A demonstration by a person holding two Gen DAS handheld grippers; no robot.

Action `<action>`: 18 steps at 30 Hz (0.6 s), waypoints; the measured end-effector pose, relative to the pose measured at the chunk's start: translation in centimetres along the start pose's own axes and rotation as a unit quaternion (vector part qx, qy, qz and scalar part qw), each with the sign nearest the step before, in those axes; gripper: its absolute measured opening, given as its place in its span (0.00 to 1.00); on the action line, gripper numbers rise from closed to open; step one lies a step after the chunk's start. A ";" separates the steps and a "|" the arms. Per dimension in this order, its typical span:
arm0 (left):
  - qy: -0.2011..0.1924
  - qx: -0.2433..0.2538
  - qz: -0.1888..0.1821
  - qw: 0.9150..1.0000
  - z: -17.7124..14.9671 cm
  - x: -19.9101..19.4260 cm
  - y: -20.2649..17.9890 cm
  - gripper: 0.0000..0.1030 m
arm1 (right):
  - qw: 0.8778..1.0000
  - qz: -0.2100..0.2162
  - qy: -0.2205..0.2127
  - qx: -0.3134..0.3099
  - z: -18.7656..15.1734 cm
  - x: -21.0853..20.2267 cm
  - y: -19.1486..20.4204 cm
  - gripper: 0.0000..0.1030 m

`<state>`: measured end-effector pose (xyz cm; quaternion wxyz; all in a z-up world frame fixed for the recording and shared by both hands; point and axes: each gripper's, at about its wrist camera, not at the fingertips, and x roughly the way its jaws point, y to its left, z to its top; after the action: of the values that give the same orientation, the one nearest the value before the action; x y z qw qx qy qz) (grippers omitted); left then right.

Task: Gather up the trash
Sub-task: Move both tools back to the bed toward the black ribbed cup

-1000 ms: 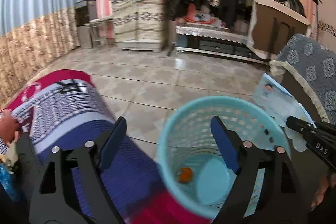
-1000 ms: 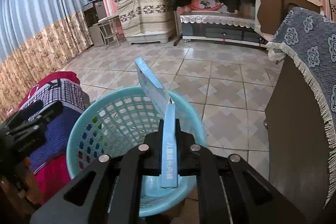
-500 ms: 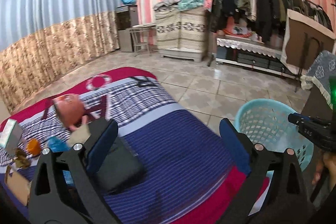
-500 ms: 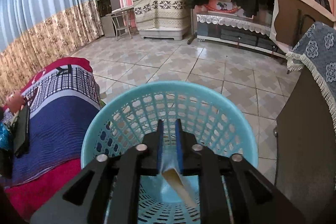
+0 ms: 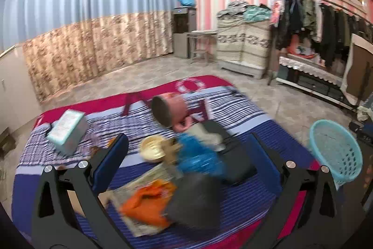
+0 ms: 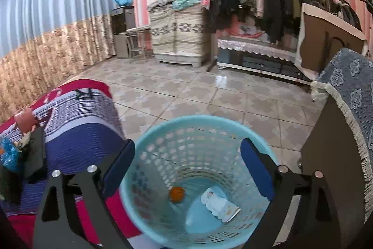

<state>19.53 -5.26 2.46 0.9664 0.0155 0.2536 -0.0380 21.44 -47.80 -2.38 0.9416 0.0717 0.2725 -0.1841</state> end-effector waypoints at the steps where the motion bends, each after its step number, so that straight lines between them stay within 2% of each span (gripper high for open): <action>1: 0.006 -0.004 0.005 1.000 -0.4 0.0 0.8 0.95 | 1.000 0.007 0.002 -0.003 -0.1 -0.2 0.7 0.89; 10: 0.050 -0.007 0.022 0.998 -5.0 0.5 4.1 0.95 | 0.997 0.061 0.016 -0.050 -1.7 -1.8 7.4 0.90; 18: 0.069 -0.028 0.072 0.995 -7.9 -0.1 10.2 0.95 | 0.983 0.144 0.025 -0.110 -3.8 -4.3 15.7 0.90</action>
<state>16.35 5.34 -4.27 0.9469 0.0091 0.3188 0.0404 22.34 -31.09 -2.71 0.9533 0.0108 0.3015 -0.0140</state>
